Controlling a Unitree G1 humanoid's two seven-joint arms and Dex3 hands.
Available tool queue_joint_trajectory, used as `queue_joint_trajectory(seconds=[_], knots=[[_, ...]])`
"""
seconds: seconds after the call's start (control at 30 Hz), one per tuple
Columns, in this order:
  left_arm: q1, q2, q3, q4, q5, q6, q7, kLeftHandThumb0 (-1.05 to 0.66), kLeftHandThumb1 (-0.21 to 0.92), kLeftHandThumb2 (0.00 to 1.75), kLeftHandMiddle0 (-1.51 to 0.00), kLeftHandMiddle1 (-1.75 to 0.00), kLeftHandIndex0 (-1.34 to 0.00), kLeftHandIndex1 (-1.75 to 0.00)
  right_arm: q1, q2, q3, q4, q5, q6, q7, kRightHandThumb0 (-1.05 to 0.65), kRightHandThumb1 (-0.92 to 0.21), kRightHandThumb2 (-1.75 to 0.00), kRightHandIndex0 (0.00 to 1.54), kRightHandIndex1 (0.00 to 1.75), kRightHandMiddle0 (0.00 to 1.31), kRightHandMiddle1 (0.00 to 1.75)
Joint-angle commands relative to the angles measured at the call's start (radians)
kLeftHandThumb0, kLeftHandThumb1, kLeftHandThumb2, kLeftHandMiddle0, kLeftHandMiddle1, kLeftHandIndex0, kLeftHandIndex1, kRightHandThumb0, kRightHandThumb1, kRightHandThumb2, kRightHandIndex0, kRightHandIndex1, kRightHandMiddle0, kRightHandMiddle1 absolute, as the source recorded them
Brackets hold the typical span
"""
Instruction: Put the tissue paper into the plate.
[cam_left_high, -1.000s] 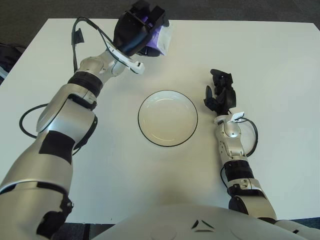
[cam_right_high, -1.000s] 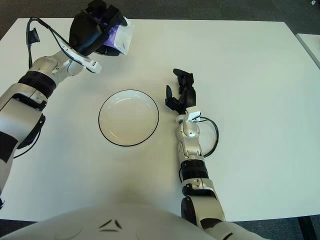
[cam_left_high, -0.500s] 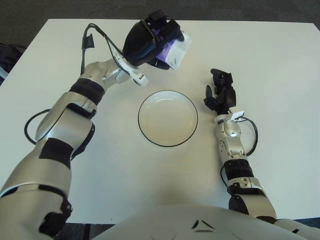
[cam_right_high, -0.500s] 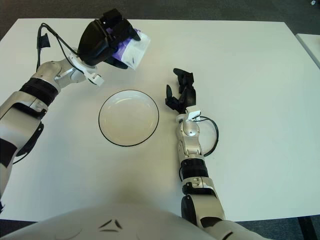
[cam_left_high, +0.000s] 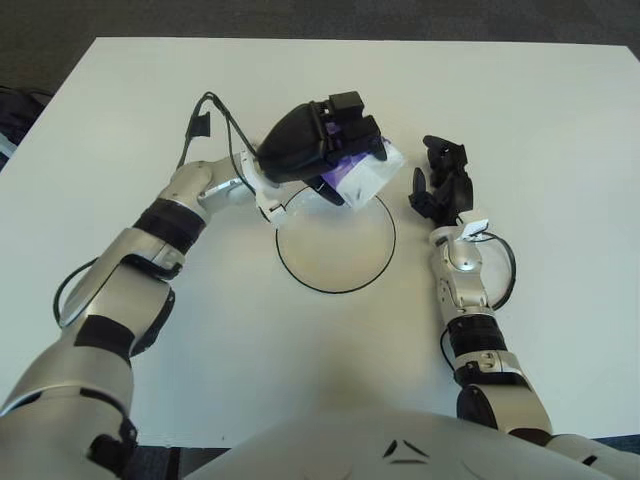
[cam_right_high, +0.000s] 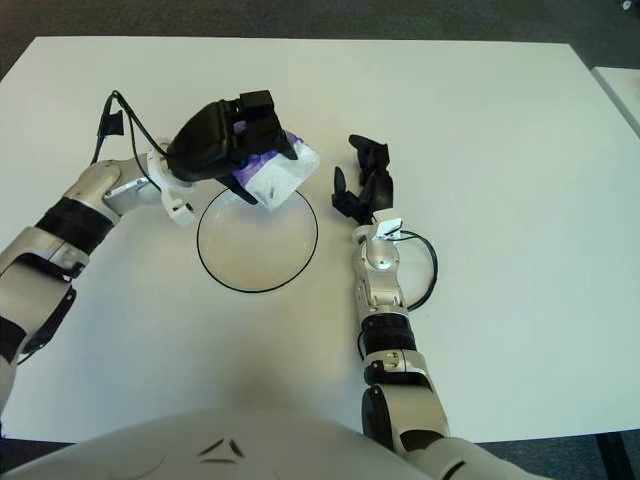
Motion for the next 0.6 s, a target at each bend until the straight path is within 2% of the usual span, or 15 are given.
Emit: queue_joint_trajectory(seconds=[0.0,0.33,0.57], knots=[[0.053,0.0,0.031,-0.053,-0.056,-0.013,-0.074,-0.47,0.33,1.3,-1.25,-1.75,-0.6,-1.75,0.098,-0.001,-0.009,0.095,0.004,0.07,-0.012,-0.53,-0.7,-0.79,0.31,0.36,0.0,1.07],[0.078,-0.032,0.068,-0.056,-0.123,-0.086,-0.207,-0.46,0.35,1.27,-1.24,-1.75,-0.58,-1.75,0.089,-0.006,-0.011,0.096,0.005,0.091,-0.027,-0.52,-0.68,-0.78,0.31,0.37,0.0,1.05],[0.092,-0.026,0.089,-0.09,-0.158,-0.085,-0.316,-0.46,0.35,1.27,-1.22,-1.75,-0.58,-1.75,0.085,-0.013,-0.012,0.102,0.006,0.089,-0.026,-0.52,-0.68,-0.78,0.3,0.37,0.0,1.03]])
